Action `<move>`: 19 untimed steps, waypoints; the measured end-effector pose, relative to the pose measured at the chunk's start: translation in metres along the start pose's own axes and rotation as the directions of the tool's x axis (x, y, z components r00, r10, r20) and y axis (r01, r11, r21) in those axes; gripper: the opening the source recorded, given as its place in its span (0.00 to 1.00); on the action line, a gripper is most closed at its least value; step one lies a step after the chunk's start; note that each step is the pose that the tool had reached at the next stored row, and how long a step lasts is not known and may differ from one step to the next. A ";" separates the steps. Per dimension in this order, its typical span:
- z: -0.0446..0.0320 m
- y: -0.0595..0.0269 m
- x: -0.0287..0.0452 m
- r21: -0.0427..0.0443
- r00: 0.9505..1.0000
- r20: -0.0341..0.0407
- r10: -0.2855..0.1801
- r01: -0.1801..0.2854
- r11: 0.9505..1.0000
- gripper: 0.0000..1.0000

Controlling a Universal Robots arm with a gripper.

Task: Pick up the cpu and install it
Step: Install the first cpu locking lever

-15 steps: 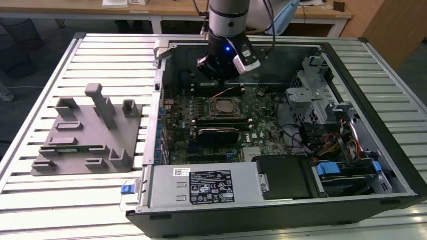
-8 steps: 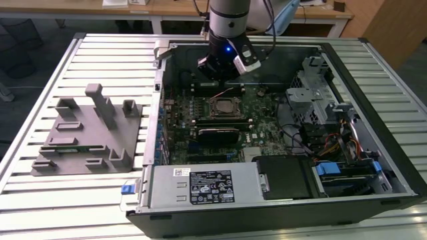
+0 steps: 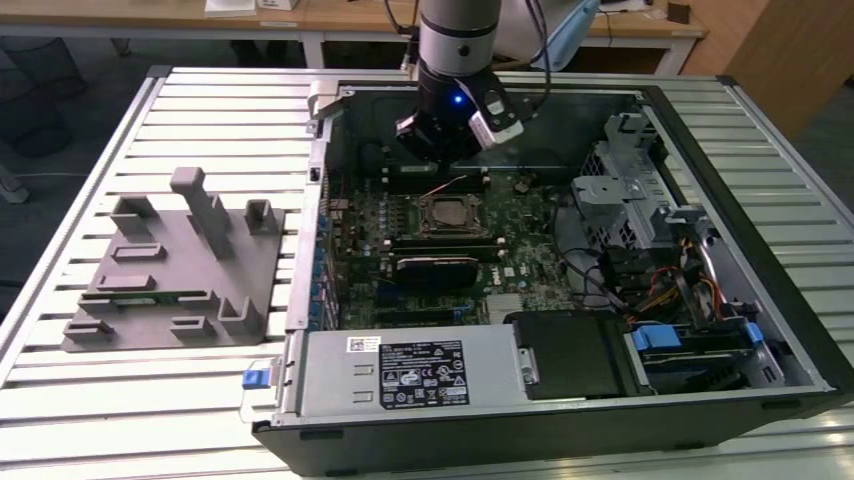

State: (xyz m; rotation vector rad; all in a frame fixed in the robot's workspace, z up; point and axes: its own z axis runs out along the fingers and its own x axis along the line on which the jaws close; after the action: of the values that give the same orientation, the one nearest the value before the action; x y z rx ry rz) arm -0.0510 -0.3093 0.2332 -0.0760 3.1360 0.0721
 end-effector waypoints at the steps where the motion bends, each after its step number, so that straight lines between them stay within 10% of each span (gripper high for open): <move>1: 0.0004 0.0002 -0.0004 0.000 1.000 0.000 -0.002 0.002 1.000 0.11; 19: 0.0074 0.0054 -0.0140 0.000 1.000 0.000 -0.003 0.003 1.000 0.11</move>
State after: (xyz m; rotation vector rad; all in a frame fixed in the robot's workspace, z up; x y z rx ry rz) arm -0.0373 -0.3028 0.2262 -0.0800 3.1359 0.0716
